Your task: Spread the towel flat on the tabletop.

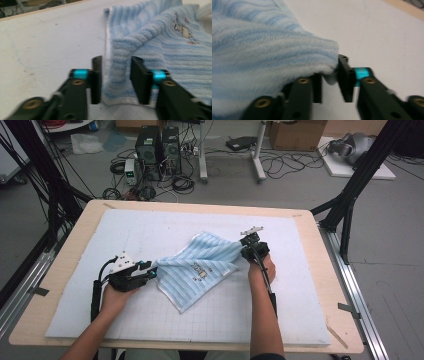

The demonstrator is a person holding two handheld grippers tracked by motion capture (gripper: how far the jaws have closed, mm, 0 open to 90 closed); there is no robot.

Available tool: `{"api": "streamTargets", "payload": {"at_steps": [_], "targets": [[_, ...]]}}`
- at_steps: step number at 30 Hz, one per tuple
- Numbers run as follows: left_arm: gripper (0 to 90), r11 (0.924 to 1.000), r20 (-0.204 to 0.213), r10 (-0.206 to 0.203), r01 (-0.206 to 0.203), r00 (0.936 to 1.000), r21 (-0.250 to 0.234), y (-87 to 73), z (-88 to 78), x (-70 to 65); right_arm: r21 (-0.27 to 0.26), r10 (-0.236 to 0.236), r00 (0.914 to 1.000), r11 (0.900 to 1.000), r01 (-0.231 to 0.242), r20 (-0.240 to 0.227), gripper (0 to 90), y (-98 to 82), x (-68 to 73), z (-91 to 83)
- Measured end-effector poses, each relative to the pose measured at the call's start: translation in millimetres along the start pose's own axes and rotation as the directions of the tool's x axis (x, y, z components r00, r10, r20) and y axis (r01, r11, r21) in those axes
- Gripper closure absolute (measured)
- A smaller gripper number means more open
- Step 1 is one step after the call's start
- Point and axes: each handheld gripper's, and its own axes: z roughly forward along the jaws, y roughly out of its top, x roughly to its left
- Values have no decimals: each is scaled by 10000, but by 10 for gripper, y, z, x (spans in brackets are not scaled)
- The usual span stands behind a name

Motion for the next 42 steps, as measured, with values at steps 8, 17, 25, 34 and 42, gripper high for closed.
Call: {"api": "streamTargets", "payload": {"at_steps": [8,17,25,34,42], "targets": [[485,9985,-188,-293,285,9994,-458,18,-110,65,-826,378,9985,9957,-411,-401,412,-93,-43,-220],[485,9976,-216,-352,338,9991,-598,19,-149,97,-1539,313,9934,9869,-482,-1106,430,-381,-145,-512],[498,9979,232,-151,165,9996,-633,32,-146,43,-1807,-1589,9312,9781,1033,-3279,521,-493,216,-447],[502,9971,13,-408,408,9992,-647,10,-179,103,-1344,-2596,8688,9654,2233,-4217,841,-587,326,-372],[534,9960,473,-479,513,9977,-727,23,-202,97,-2021,-2559,8238,9636,1753,-5058,834,-872,251,-705]]}}
